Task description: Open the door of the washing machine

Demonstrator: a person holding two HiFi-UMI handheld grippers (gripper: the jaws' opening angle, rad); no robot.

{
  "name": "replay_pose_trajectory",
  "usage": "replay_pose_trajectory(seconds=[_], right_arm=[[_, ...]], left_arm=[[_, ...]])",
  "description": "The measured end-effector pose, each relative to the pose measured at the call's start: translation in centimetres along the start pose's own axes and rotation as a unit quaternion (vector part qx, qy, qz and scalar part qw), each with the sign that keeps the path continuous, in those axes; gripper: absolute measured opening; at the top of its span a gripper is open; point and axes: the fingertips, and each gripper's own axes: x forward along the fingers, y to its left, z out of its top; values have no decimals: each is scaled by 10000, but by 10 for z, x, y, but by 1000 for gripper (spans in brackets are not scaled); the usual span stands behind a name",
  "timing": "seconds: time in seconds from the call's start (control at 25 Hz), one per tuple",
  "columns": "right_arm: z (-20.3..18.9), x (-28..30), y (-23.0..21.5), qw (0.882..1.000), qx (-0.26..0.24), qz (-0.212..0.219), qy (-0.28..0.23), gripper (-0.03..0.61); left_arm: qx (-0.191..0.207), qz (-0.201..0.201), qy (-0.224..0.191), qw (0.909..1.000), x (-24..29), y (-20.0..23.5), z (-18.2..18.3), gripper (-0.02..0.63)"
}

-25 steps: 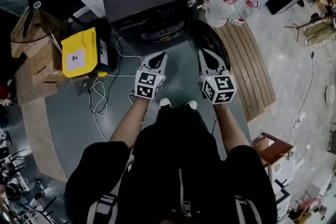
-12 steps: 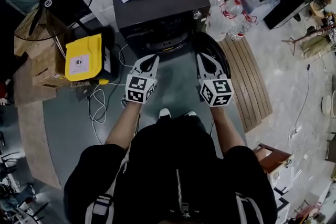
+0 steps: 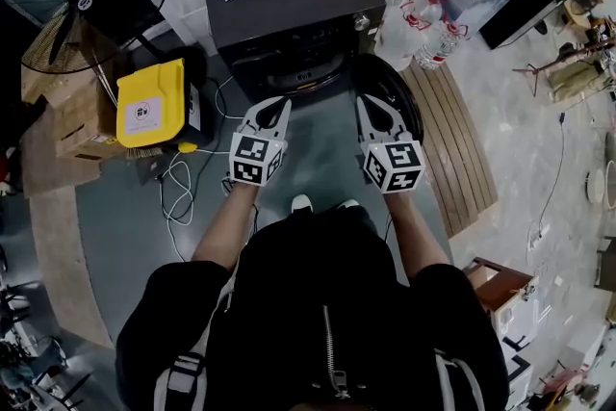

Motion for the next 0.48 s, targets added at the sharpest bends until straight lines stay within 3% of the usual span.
replay_pose_trajectory(seconds=[0.48], right_arm=[[-1,24,-4,10000,45,-8,66,2]], left_arm=[[-19,-28,0,10000,19,18,5,5]])
